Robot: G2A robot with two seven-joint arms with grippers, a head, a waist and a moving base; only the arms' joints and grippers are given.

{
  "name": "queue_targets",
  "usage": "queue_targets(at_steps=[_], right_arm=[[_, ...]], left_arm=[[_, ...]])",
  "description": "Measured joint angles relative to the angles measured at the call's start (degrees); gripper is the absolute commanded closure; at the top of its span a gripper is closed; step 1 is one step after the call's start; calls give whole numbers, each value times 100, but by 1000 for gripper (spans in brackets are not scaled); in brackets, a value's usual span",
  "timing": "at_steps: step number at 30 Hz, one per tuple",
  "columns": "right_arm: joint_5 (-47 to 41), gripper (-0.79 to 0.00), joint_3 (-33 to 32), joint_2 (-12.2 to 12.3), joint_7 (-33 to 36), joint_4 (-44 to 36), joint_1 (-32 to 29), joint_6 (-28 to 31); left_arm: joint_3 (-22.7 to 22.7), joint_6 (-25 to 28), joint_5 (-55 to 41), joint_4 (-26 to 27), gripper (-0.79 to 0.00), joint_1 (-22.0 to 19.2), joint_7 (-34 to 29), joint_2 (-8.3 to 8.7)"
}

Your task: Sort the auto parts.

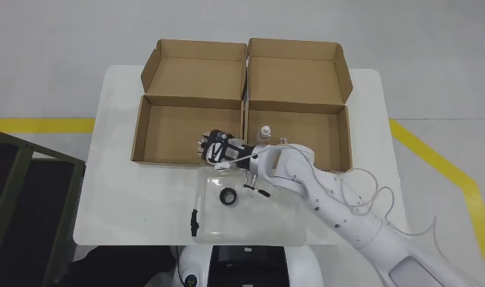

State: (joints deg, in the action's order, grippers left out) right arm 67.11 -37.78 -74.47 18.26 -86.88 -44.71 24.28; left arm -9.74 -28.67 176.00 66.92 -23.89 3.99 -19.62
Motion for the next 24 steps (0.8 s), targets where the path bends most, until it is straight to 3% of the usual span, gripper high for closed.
queue_targets(at_steps=[24], right_arm=[[-59,0,851,-884,216,1734,1052,-262]], left_arm=[[0,0,0,0,-785,0,0,0]])
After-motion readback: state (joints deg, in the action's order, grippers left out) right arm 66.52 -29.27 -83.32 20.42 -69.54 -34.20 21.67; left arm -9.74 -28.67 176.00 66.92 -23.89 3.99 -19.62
